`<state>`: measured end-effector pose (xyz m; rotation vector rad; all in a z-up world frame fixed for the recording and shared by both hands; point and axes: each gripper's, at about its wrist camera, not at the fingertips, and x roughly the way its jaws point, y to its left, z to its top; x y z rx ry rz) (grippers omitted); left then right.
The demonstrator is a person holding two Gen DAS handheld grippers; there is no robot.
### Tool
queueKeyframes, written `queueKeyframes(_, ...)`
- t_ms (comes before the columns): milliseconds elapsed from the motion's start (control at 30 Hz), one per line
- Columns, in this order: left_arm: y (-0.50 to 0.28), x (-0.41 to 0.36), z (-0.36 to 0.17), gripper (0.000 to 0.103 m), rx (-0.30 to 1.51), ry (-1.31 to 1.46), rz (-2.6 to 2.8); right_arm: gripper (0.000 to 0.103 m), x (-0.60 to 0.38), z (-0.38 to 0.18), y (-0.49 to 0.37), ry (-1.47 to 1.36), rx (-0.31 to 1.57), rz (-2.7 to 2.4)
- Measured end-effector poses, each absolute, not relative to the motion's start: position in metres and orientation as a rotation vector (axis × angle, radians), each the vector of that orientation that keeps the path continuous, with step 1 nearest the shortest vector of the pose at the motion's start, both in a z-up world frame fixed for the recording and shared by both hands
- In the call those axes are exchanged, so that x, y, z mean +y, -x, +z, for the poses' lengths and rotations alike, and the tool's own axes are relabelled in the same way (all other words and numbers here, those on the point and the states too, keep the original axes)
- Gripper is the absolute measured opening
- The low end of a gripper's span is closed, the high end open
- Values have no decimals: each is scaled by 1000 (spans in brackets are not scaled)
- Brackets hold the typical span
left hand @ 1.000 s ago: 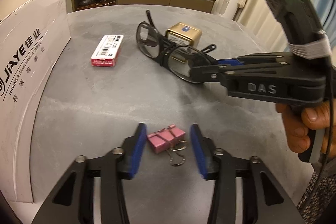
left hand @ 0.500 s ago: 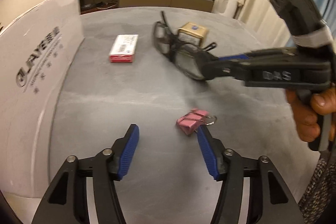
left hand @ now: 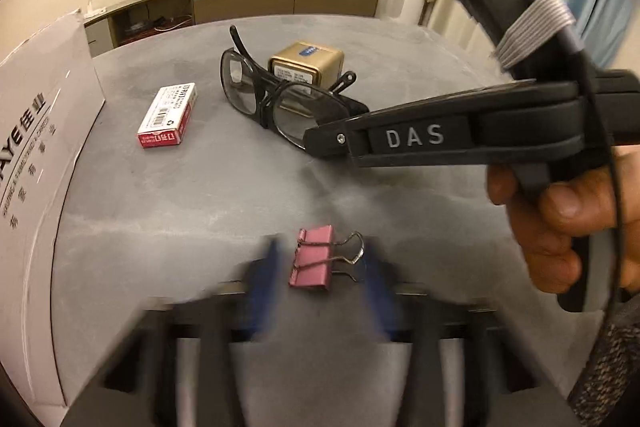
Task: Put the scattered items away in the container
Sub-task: 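Grasp the pink binder clip with left tool while right tool grasps the black glasses, then carry the binder clip and glasses over the white box with both tools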
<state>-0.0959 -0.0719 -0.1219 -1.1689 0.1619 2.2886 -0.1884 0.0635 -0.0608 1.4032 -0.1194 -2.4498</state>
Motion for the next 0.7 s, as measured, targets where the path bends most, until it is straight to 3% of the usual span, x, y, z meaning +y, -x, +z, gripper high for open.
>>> queueKeyframes(700,110,-123,-71,21,-17,1072,2386,24,46,-25,154,-1266,-71,-2470)
